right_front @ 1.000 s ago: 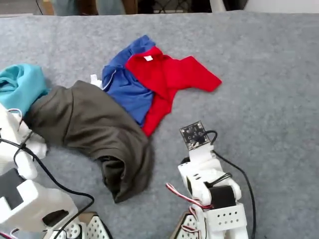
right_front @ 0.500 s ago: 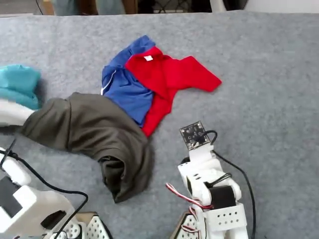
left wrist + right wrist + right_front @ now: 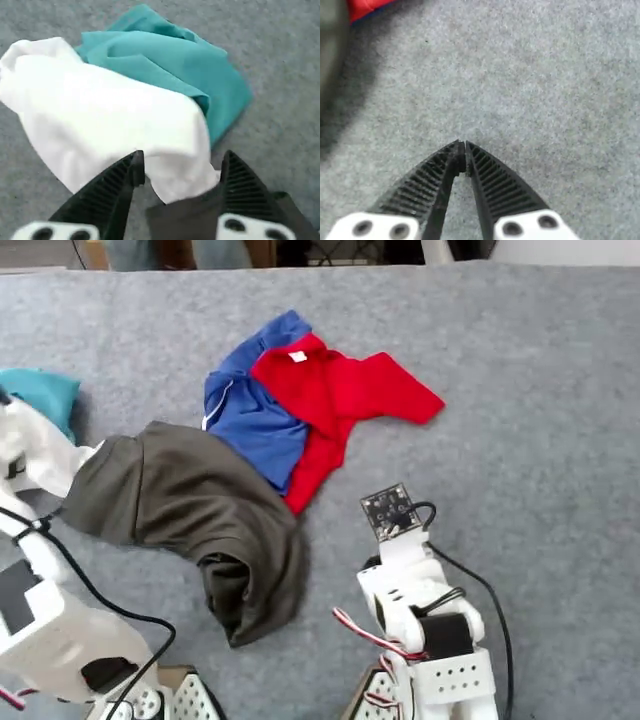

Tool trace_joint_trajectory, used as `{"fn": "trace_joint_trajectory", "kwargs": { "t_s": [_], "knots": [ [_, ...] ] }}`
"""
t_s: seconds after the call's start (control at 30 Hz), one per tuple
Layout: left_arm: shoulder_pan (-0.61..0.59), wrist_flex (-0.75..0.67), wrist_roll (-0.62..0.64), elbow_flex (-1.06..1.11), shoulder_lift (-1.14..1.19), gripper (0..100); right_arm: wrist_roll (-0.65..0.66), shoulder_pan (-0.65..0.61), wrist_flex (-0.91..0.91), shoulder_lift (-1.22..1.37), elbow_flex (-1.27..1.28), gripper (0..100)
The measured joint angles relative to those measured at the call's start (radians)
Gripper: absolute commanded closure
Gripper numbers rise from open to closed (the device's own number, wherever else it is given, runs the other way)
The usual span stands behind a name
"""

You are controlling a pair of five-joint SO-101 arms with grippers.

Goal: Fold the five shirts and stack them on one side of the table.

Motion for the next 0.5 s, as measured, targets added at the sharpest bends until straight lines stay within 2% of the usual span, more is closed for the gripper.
{"fn": "trace_joint_trajectory", "kwargs": {
  "t_s": [0.17,0.33,0.5],
  "knots": [
    [0.120,0.160,0.034,-0.210,0.000,73,0.000,0.000,0.000,0.000,0.000,98.4],
    [0.239,0.218,0.098,-0.328,0.000,73,0.000,0.000,0.000,0.000,0.000,98.4],
    [0.491,0.222,0.110,-0.313,0.015,73,0.000,0.000,0.000,0.000,0.000,98.4]
  ]
}}
